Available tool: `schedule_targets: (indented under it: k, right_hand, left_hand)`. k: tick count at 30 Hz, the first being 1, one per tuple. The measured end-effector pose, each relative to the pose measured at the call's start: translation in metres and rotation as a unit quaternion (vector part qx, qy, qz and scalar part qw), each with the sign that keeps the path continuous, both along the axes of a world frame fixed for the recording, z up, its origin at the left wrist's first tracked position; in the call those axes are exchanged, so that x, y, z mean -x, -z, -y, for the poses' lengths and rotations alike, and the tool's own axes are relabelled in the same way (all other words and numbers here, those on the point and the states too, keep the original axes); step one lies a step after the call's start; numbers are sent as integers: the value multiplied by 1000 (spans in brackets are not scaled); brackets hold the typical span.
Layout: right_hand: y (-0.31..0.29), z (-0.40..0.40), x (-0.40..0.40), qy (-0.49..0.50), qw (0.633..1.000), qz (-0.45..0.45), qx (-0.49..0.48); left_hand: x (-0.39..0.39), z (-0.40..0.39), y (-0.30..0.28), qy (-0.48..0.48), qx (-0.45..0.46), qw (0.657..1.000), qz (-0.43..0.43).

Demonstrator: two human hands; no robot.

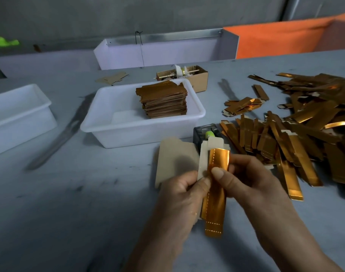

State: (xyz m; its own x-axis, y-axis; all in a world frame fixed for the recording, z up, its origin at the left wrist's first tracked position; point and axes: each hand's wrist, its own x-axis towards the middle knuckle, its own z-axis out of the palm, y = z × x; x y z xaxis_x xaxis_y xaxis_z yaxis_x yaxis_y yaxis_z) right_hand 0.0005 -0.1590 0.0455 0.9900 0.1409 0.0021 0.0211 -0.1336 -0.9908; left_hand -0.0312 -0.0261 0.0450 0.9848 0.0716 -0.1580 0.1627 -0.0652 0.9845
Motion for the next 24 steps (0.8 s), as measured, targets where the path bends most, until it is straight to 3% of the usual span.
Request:
schedule_targets:
  k: [3, 12, 20, 22, 24]
  right_hand:
    - [-1, -1, -4, -77, 987, -90, -107]
    - [2, 3, -6, -81, 981, -124, -128]
    - [5, -4, -7, -20, 987, -117, -113]
    - [6, -7, -6, -6, 986, -120, -115]
    - [6, -11, -5, 4, 984, -127, -121]
  left_hand:
    - [2, 0, -3, 17, -11, 1000, -7]
    - [2, -6, -4, -21, -1, 999, -34]
    - [4, 2, 10, -152, -91, 983, 46]
    - [5, 7, 14, -187, -148, 968, 73]
    - [7, 13, 12, -207, -287, 928, 122]
